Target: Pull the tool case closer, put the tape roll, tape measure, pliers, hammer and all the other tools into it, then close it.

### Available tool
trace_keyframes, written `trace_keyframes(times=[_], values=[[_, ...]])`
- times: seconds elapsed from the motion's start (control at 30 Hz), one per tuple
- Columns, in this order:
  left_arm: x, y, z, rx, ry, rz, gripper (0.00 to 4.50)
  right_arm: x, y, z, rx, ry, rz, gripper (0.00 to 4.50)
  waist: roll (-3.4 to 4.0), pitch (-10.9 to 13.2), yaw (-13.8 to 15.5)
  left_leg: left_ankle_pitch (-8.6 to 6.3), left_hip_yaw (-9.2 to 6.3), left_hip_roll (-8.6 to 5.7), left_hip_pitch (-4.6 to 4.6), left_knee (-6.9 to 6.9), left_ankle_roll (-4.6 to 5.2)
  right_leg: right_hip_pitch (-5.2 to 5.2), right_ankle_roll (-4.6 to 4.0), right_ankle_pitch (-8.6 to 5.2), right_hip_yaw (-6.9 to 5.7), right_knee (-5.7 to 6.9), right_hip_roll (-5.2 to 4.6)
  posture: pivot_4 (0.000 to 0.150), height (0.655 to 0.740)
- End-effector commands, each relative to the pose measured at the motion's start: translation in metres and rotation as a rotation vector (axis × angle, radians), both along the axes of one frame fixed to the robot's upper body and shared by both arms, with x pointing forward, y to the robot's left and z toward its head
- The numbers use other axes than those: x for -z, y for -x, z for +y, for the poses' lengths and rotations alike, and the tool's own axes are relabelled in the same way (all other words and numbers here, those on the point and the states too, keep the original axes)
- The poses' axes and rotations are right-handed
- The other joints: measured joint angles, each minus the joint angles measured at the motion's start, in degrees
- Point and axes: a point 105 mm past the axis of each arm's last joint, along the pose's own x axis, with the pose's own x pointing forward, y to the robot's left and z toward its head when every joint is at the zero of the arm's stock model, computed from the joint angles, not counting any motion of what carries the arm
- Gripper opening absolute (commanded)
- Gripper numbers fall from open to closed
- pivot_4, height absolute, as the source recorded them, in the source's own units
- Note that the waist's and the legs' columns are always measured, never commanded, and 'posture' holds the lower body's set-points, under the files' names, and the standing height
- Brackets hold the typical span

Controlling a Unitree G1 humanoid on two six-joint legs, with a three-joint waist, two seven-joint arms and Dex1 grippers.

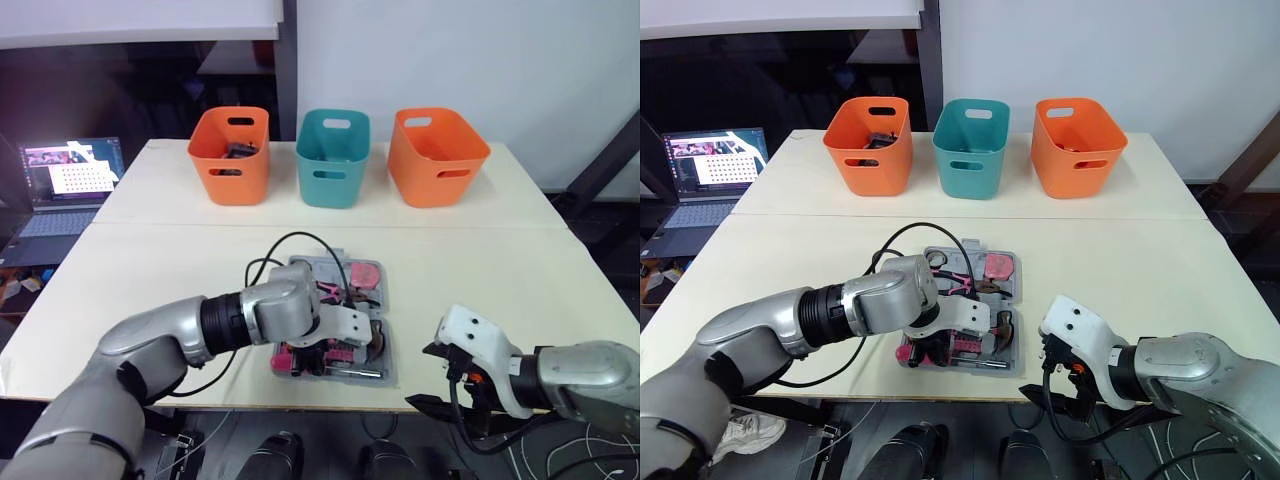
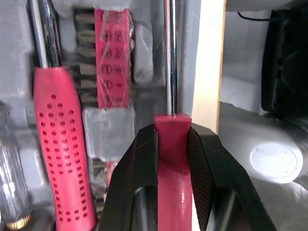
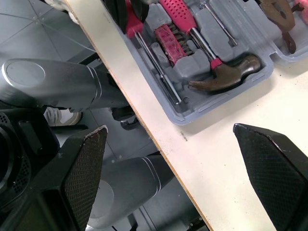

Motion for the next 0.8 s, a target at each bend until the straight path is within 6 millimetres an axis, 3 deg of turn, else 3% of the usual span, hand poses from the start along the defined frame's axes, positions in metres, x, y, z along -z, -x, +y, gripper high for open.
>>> trace_keyframes(times=[0.03,0.8], values=[[0.005,0.0,-0.003,0.0,0.005,-0.007,0.39,-0.005,-0.001,-0.003,0.007,0.019,-0.028,4.5,0.0,0.0,0.01,0.0,0.0,0.0,0.0,0.01,0.0,0.01,0.0,0.0,0.0,-0.01,0.0,0.15,0.74],[0.009,-0.006,-0.018,0.096,0.029,-0.067,0.39,-0.01,-0.01,-0.005,0.026,0.028,-0.06,4.5,0.06,-0.03,0.22,-0.02,0.0,-0.02,0.03,0.05,0.03,0.13,0.01,0.0,-0.02,-0.09,-0.04,0.15,0.74]])
